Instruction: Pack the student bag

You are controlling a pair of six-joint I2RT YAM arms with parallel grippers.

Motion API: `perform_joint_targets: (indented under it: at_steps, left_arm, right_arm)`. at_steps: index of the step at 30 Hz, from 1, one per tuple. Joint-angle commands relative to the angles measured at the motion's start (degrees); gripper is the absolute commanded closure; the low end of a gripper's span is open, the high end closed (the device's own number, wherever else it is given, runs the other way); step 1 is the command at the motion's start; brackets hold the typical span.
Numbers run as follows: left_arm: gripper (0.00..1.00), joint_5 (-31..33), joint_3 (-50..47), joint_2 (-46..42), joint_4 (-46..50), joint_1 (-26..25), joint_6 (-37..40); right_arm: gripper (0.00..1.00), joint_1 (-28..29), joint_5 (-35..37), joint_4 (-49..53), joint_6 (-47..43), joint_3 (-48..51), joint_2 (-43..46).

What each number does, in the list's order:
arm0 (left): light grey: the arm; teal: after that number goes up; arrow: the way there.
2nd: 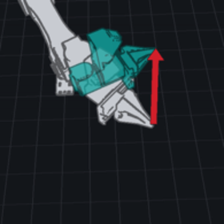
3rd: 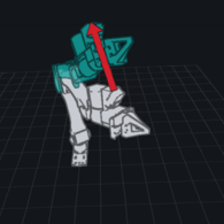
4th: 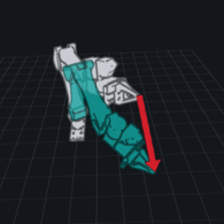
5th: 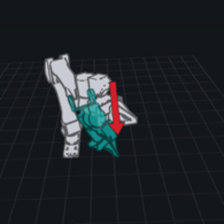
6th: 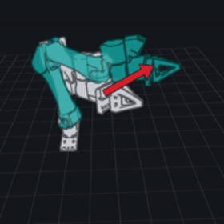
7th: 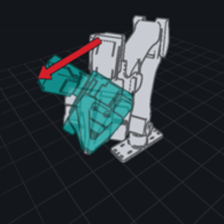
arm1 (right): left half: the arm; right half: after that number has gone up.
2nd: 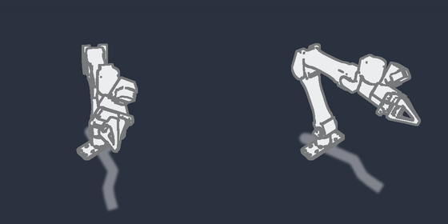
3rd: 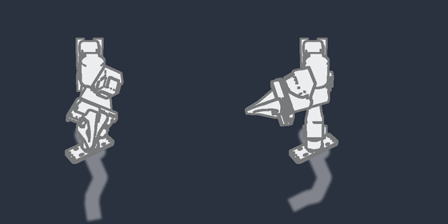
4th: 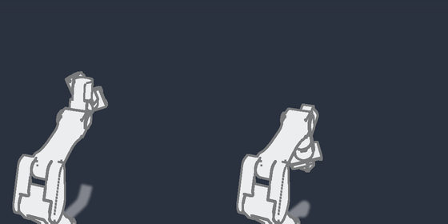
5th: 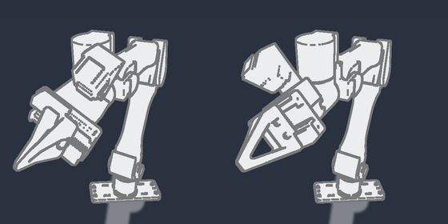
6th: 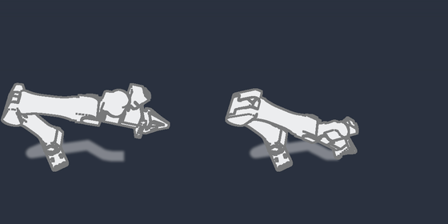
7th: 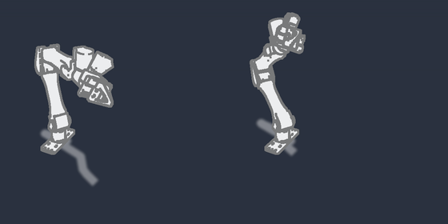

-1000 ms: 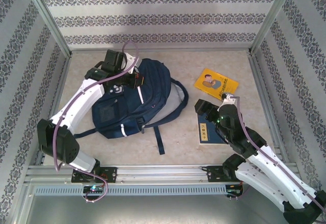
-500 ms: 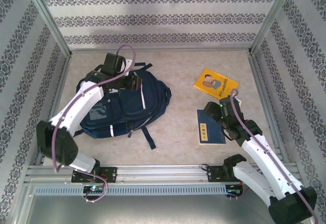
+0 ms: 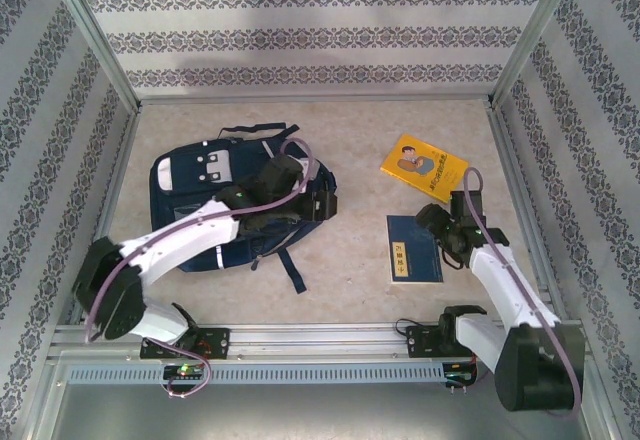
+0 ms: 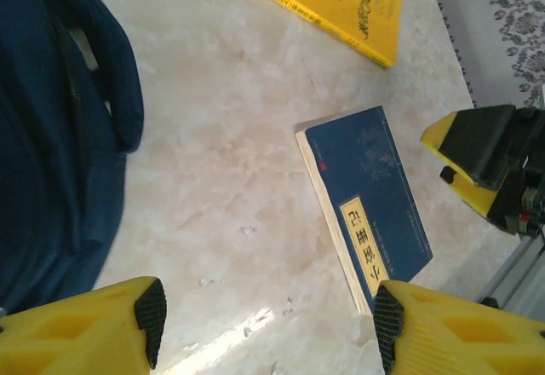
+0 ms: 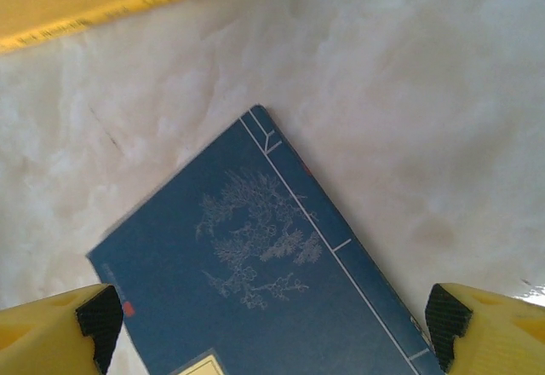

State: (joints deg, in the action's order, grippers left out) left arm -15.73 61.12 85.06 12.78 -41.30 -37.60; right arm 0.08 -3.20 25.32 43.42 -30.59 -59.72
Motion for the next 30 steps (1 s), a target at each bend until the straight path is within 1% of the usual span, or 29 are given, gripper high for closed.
perform_joint_targets:
  at_steps: [1,3,6,9,14,18,22,24,30]
  left_arm:
    - [0.33,-3.92,-2.89,4.47,-11.49,-1.37,-9.14]
    - [0.33,-4.92,-2.99,7.89,-13.82,-3.33,-10.43]
    - [0.33,-4.92,-1.46,11.76,-13.06,-6.01,-10.08]
    - [0.32,-4.63,-0.48,13.61,-12.25,-6.78,-9.95]
    - [0.32,-3.36,0.85,14.78,-9.80,-6.73,-9.50]
    - [0.32,-2.26,3.29,17.06,-5.58,-6.74,-9.99]
    - [0.32,-2.07,4.02,18.16,-4.84,-6.71,-9.60]
    - [0.32,-1.60,4.81,18.67,-3.48,-6.69,-9.08]
    - [0.32,0.06,5.81,20.31,-0.82,-6.25,-8.82]
  right_arm:
    - [0.07,-0.70,-2.78,-1.84,-4.08,-1.63,-5.13]
    - [0.07,-0.62,-3.31,-1.51,-5.62,-2.30,-8.06]
    - [0.07,0.28,-2.34,-0.59,-8.16,-3.21,-10.32]
    - [0.06,1.54,-1.99,-0.24,-9.81,-3.34,-12.02]
    - [0.07,2.86,-6.55,-1.25,-10.11,-3.67,-14.92]
    - [0.08,6.72,-12.44,-3.17,-8.76,-3.86,-16.50]
    - [0.09,13.05,-15.07,-5.32,-5.45,-2.47,-13.66]
    - [0.09,14.82,-16.19,-6.25,-3.12,-1.19,-11.03]
    - [0.10,14.17,-12.06,-2.92,-0.90,0.31,-3.72]
